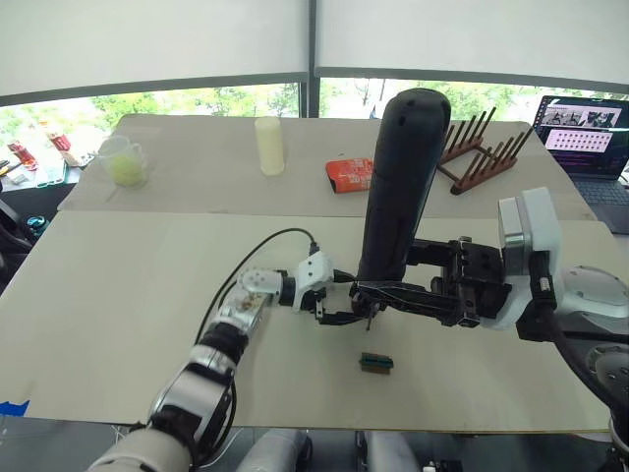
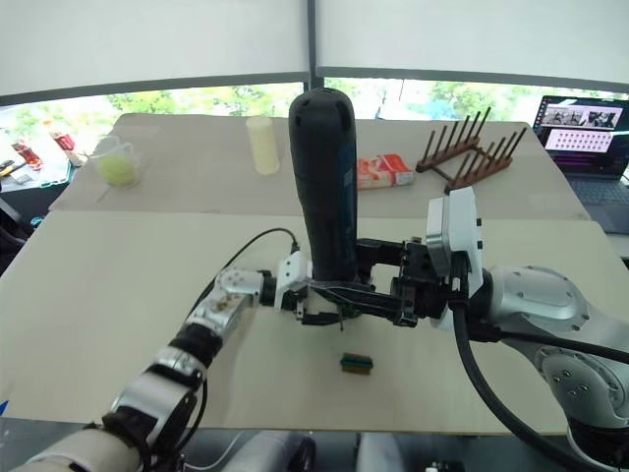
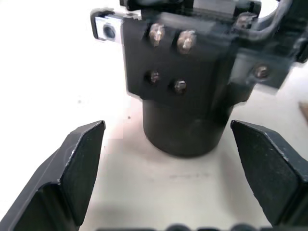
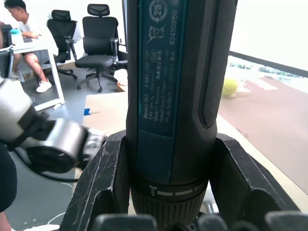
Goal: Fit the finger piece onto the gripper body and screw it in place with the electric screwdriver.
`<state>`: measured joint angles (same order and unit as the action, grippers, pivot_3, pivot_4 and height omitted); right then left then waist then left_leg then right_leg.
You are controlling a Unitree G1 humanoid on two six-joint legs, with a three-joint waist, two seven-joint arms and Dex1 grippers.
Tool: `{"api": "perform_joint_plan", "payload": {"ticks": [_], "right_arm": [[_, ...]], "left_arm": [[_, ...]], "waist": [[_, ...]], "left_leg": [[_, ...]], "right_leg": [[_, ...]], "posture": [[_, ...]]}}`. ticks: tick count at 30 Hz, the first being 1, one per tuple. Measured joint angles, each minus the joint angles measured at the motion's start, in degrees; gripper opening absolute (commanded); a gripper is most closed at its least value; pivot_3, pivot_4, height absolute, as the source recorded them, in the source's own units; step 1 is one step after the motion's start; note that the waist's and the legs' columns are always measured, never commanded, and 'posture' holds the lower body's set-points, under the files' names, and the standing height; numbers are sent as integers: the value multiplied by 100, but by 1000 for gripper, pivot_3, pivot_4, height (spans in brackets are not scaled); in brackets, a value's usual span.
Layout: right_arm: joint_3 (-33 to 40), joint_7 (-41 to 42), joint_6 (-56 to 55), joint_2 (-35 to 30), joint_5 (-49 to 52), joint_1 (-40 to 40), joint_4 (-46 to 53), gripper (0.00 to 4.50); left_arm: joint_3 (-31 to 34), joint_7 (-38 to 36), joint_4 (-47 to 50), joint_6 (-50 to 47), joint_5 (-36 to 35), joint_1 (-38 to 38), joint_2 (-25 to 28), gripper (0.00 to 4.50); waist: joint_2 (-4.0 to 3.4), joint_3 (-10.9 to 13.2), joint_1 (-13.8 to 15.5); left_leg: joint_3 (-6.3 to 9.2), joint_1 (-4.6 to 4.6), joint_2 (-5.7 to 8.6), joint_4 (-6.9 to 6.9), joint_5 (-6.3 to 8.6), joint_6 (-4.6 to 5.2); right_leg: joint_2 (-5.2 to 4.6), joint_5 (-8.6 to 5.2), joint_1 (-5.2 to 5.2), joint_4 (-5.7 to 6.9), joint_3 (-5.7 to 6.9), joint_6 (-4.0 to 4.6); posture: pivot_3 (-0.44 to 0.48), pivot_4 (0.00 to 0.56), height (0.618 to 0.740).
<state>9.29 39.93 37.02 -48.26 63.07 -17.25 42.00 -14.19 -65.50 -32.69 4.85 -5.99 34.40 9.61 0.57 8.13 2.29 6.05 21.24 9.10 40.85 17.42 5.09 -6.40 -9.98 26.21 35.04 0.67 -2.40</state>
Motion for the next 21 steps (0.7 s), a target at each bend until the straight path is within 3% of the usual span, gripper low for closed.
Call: {"api": "perform_joint_plan", "payload": {"ticks": [6, 13, 16, 19, 21], "right_arm": [[0, 113, 0, 61, -109, -34, -31, 1914], [-33, 102, 1, 138, -155, -301, -166, 1914], [-150, 96, 1, 172, -188, -437, -195, 1914], [-211, 67, 1, 232, -283, -529, -218, 1914], [-255, 39, 1, 292, -355, -652, -259, 1914]], "left_arm": [[-169, 489, 959, -504, 24, -530, -100, 4500], [-292, 964, 1083, -680, 159, -551, -192, 4500], [-332, 1055, 1106, -676, 185, -556, -196, 3662], [-373, 1081, 1107, -629, 181, -559, -197, 2262], [-377, 1090, 1106, -611, 184, -559, -182, 2265]], "waist": [[0, 0, 15], [0, 0, 16], [0, 0, 17], [0, 0, 23], [0, 0, 17]], "left_leg": [[-1, -1, 0, 2, 0, 0], [-1, -2, 0, 1, 0, -1], [-1, -3, 0, 1, 0, -1], [-1, -2, 1, 1, 0, -1], [-3, -3, 2, 1, 0, -1]], "right_leg": [[3, 0, -2, 1, -1, 0], [-2, 0, -3, 0, 0, 0], [-1, 0, -3, 0, 0, 0], [-2, 0, -3, 0, 1, 0], [-2, 0, -3, 0, -1, 0]], "posture": [[0, 150, 740], [0, 150, 740], [0, 150, 740], [0, 150, 740], [0, 150, 740]]}}
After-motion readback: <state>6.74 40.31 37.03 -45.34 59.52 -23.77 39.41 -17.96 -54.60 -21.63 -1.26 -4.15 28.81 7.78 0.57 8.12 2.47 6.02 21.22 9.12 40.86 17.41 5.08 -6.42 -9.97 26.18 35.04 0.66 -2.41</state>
